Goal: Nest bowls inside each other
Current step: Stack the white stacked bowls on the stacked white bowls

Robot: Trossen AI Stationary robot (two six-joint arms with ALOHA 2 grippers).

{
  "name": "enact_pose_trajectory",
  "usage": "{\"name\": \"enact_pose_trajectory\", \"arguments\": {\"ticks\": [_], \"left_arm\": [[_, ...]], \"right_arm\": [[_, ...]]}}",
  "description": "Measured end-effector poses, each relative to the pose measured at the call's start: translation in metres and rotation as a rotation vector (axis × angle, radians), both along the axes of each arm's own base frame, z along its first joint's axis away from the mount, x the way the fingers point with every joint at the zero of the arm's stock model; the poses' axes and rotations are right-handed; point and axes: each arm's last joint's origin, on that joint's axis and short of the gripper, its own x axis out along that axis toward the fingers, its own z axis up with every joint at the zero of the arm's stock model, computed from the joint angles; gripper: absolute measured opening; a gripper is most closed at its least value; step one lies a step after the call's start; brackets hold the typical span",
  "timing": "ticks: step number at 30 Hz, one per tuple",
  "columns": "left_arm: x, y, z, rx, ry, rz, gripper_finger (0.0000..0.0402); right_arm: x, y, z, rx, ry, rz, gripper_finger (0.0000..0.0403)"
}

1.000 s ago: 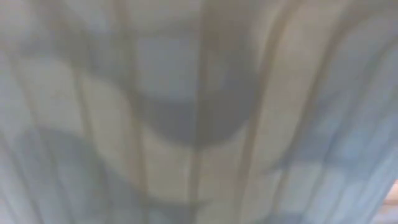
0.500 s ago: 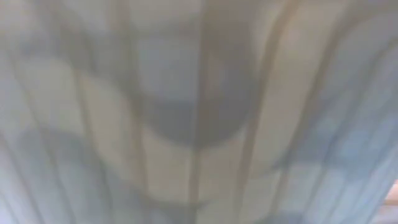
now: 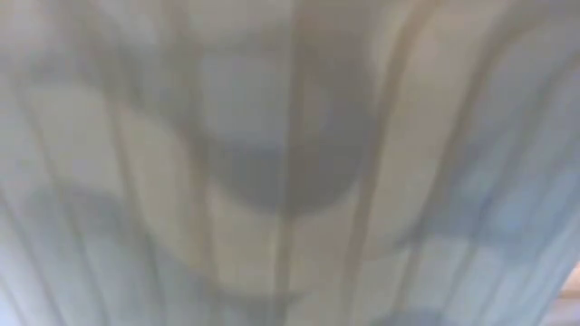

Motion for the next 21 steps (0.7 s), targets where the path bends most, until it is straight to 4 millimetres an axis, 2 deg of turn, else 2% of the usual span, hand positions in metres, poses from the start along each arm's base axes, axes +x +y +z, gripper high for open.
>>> {"name": "enact_pose_trajectory", "arguments": {"ticks": [6, 12, 14, 21], "left_arm": [[0.005, -0.057, 0.000, -0.066, -0.070, -0.103, 0.0000], [0.007, -0.079, -0.006, -0.053, -0.089, -0.135, 0.0000], [0.014, -0.083, -0.015, -0.017, -0.082, -0.170, 0.0000], [0.033, -0.084, -0.073, 0.074, 0.083, -0.210, 0.0000]], "right_arm": [[0.002, 0.004, -0.001, 0.035, -0.018, 0.010, 0.0248], [0.006, 0.011, -0.001, 0.059, -0.049, -0.017, 0.0248], [0.009, 0.014, 0.000, 0.061, -0.060, -0.012, 0.0248], [0.018, 0.029, -0.001, 0.078, -0.076, 0.010, 0.0248]]}}
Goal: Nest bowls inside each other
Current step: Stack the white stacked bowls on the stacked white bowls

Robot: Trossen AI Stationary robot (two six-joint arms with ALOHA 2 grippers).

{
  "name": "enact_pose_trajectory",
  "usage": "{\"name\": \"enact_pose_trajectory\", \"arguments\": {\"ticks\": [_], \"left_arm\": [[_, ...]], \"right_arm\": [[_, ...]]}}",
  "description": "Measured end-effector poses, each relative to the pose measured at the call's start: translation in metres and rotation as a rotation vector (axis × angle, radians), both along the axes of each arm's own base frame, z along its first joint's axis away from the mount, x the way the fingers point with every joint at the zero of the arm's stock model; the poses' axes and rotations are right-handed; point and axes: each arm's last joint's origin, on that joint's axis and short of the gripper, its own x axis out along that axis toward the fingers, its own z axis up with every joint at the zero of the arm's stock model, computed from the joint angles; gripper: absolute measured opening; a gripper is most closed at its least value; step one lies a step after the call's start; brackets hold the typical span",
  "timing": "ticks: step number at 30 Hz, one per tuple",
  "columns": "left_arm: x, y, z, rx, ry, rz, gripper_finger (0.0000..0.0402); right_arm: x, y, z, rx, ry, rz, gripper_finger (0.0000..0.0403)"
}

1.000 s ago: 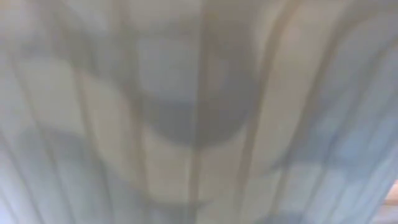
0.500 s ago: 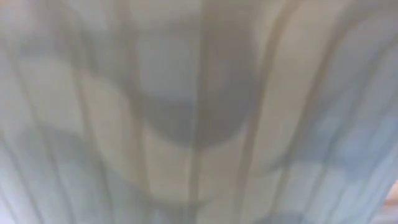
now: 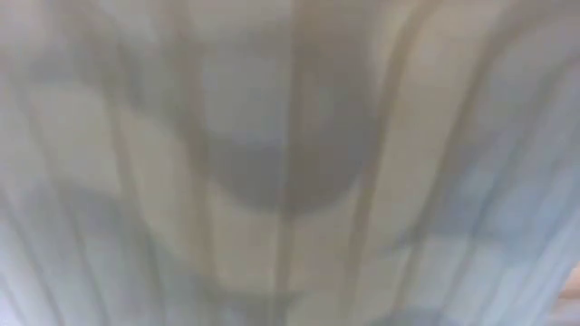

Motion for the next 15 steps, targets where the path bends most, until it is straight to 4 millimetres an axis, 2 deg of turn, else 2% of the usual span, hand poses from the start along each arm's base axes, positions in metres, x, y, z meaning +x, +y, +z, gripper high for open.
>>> {"name": "enact_pose_trajectory", "arguments": {"ticks": [3, 7, 15], "left_arm": [[0.002, 0.000, -0.010, 0.001, 0.027, 0.014, 0.0000], [0.003, 0.000, -0.013, 0.016, 0.019, 0.028, 0.0003], [0.001, 0.005, -0.014, -0.099, 0.036, 0.081, 0.0057]], "right_arm": [[0.002, 0.003, 0.000, 0.001, -0.001, 0.001, 0.0248], [0.004, 0.008, 0.000, 0.003, -0.005, 0.016, 0.0248], [0.009, 0.016, -0.002, -0.001, 0.003, 0.085, 0.0249]]}}
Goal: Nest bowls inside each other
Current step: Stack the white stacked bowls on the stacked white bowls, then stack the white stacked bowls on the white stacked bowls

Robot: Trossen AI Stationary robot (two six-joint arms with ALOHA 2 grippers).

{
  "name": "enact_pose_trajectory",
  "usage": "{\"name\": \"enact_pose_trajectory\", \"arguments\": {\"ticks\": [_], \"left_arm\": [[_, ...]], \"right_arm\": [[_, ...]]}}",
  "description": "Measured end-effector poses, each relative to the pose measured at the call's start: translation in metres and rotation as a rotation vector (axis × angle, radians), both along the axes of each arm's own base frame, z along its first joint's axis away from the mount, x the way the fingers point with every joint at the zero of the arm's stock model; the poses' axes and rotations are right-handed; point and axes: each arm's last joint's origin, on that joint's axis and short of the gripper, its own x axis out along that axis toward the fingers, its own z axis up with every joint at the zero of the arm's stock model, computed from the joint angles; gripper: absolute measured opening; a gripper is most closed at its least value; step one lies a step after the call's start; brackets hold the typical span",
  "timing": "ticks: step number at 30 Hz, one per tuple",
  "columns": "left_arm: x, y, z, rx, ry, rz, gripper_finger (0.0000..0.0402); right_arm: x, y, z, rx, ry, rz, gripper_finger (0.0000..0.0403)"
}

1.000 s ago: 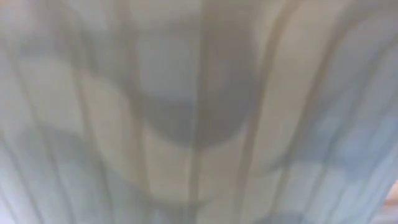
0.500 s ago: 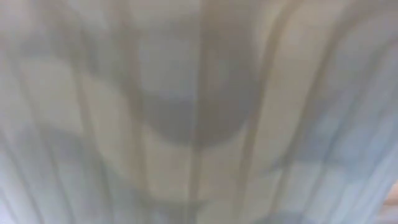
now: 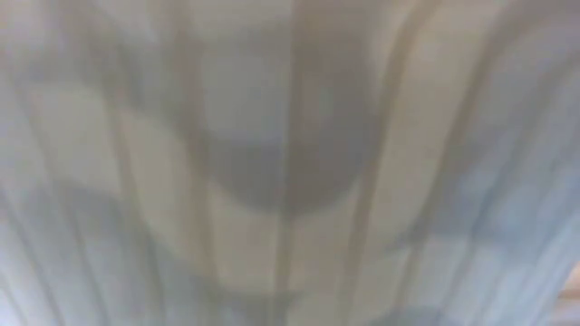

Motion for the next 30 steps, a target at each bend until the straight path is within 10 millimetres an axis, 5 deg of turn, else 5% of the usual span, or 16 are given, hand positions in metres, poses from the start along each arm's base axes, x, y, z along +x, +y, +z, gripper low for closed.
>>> {"name": "enact_pose_trajectory", "arguments": {"ticks": [14, 22, 30], "left_arm": [[-0.003, 0.001, 0.007, 0.081, 0.033, -0.011, 0.0181], [-0.013, -0.003, 0.061, 0.120, 0.016, 0.049, 0.0231], [-0.032, -0.010, 0.141, -0.023, -0.350, 0.010, 0.0236]], "right_arm": [[0.005, 0.014, -0.059, -0.009, 0.118, 0.203, 0.0251], [0.020, 0.021, -0.067, -0.163, 0.077, 0.482, 0.0251], [0.019, 0.005, -0.097, -0.025, 0.132, 0.553, 0.0251]]}}
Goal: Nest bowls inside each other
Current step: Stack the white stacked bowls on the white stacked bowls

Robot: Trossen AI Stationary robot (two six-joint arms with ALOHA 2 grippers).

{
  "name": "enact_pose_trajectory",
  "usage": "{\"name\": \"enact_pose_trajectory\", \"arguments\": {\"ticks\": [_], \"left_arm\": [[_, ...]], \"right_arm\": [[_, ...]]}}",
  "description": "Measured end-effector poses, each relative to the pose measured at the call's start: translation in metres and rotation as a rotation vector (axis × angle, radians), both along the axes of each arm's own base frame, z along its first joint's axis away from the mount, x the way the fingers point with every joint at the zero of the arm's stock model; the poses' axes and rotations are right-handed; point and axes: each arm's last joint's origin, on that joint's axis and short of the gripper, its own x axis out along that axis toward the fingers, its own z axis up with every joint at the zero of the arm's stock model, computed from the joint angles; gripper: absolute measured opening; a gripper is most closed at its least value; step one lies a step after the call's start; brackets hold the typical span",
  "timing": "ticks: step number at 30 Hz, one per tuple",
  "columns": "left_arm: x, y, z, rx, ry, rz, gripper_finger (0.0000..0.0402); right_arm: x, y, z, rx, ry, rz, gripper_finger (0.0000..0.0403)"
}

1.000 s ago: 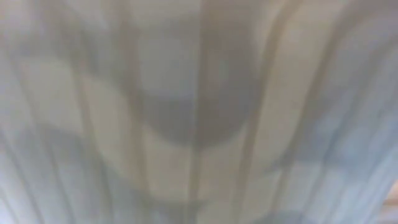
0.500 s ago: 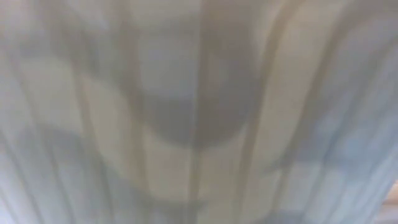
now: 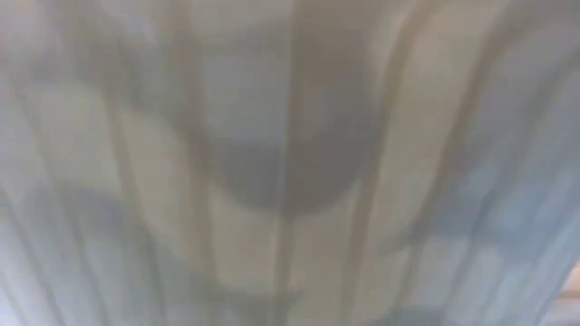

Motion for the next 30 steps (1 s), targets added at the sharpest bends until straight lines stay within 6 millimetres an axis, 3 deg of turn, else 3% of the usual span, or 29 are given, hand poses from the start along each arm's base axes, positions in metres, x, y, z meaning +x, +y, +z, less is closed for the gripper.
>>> {"name": "enact_pose_trajectory", "arguments": {"ticks": [2, 5, 10, 16, 24, 30], "left_arm": [[-0.008, 0.001, 0.022, -0.022, -0.100, -0.011, 0.0236], [-0.015, 0.006, 0.037, -0.050, -0.155, -0.033, 0.0236], [-0.018, 0.009, 0.036, -0.098, -0.125, -0.038, 0.0236], [-0.015, 0.016, 0.030, -0.178, -0.101, -0.094, 0.0236], [-0.011, 0.041, 0.037, -0.209, -0.144, -0.147, 0.0236], [-0.011, 0.052, 0.037, -0.191, -0.134, -0.184, 0.0235]], "right_arm": [[0.007, -0.010, -0.008, 0.015, 0.030, 0.007, 0.0251], [0.021, -0.026, -0.013, 0.051, 0.055, 0.023, 0.0251], [0.038, -0.050, -0.006, 0.064, 0.087, 0.031, 0.0250], [0.043, -0.065, 0.008, 0.139, -0.027, 0.013, 0.0250], [0.050, -0.069, -0.026, 0.276, 0.099, -0.033, 0.0250], [0.054, -0.074, -0.024, 0.194, 0.105, 0.001, 0.0250]]}}
